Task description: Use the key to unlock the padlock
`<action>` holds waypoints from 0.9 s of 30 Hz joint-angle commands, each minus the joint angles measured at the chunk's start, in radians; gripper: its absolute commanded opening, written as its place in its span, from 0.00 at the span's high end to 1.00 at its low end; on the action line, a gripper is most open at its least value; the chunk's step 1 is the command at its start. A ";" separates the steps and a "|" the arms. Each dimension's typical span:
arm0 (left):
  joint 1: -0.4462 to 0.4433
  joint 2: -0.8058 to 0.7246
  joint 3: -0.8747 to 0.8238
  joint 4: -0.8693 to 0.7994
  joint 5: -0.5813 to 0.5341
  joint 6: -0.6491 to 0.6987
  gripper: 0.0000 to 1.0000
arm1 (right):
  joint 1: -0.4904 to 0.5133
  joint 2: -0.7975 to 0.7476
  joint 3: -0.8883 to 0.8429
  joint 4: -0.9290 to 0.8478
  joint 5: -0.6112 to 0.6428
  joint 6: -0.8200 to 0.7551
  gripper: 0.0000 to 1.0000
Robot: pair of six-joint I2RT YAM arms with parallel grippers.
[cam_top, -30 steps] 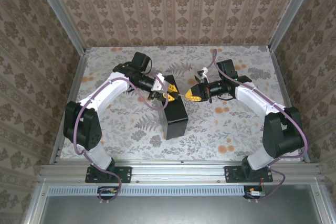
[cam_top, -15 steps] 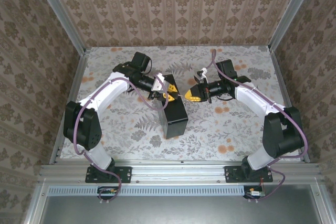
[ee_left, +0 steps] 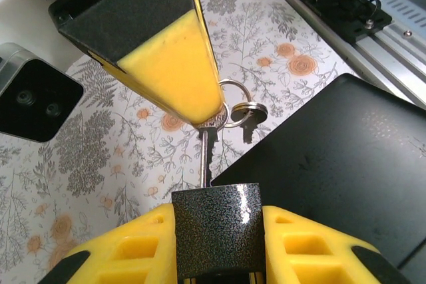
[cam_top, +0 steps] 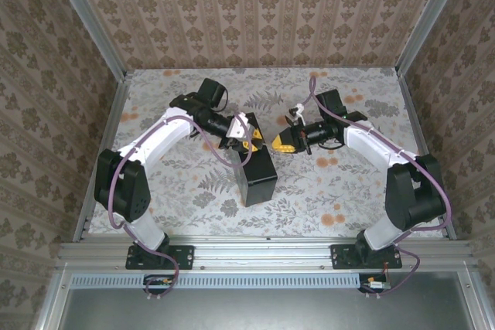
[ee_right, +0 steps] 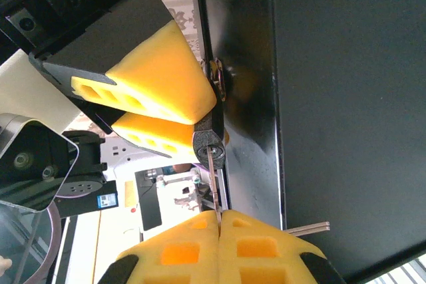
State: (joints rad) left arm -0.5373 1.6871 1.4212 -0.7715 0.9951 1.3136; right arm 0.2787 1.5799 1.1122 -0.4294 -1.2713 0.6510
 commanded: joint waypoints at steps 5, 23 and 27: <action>-0.036 -0.008 0.030 0.051 0.019 0.008 0.84 | 0.030 0.035 0.035 0.040 -0.037 -0.002 1.00; -0.056 -0.005 0.028 0.000 -0.033 0.081 0.83 | 0.023 0.060 0.046 0.057 -0.067 -0.022 1.00; -0.059 0.017 0.059 -0.063 -0.054 0.126 0.83 | 0.015 0.060 0.061 -0.021 -0.098 -0.135 1.00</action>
State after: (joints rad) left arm -0.5529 1.6894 1.4334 -0.7769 0.8845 1.3739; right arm 0.2886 1.6432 1.1324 -0.4389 -1.2915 0.6155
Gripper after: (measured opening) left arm 0.270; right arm 0.038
